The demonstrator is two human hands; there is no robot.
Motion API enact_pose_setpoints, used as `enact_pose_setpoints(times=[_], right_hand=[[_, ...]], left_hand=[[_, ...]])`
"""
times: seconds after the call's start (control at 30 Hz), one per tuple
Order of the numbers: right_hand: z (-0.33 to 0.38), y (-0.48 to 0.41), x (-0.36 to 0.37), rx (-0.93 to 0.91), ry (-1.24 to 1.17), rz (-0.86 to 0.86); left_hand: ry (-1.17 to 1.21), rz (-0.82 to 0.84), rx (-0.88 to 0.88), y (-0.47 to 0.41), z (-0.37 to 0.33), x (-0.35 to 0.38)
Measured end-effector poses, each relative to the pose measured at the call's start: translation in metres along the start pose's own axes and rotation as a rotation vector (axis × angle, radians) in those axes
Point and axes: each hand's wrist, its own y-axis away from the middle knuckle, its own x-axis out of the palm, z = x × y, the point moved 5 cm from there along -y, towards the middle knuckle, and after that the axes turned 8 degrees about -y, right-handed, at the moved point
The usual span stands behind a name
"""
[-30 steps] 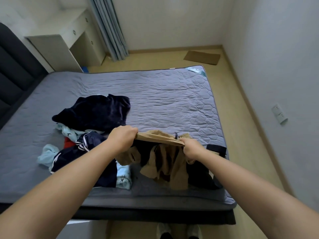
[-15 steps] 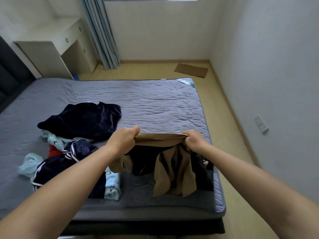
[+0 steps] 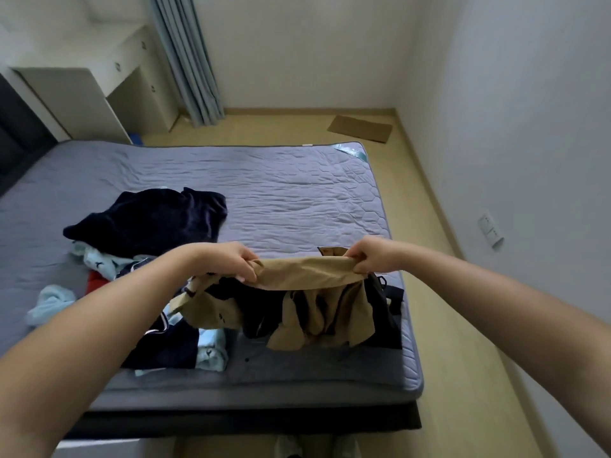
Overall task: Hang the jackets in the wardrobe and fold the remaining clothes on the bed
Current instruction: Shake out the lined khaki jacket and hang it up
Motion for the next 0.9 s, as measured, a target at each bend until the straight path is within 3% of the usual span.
enact_pose_setpoints(times=[0.07,0.13,0.2,0.33,0.4,0.53,0.6,0.9], right_hand=[[0.004,0.0,0.005,0.001,0.188,-0.007],[0.005,0.0,0.016,0.031,0.307,-0.016],[0.005,-0.003,0.025,0.073,0.395,-0.052],[0.012,-0.008,0.022,0.198,0.551,-0.18],[0.015,-0.01,0.006,0.187,0.428,-0.259],[0.03,-0.005,-0.045,0.086,-0.114,-0.37],[0.049,0.007,-0.08,-0.018,-0.307,-0.455],[0.151,0.091,-0.262,-0.136,0.321,-0.495]], left_hand=[[-0.335,-0.032,0.018,0.001,-0.013,0.012],[-0.52,-0.273,-0.025,0.002,-0.021,0.011],[-0.524,-0.493,-0.089,0.005,-0.027,0.004],[-0.363,-0.703,-0.075,0.007,-0.033,-0.012],[-0.185,-0.753,-0.017,0.012,-0.029,-0.024],[0.136,-0.77,0.076,0.022,-0.028,-0.061],[0.17,-0.802,0.131,0.032,-0.033,-0.087],[-0.572,-1.005,0.233,0.143,-0.089,-0.239]])
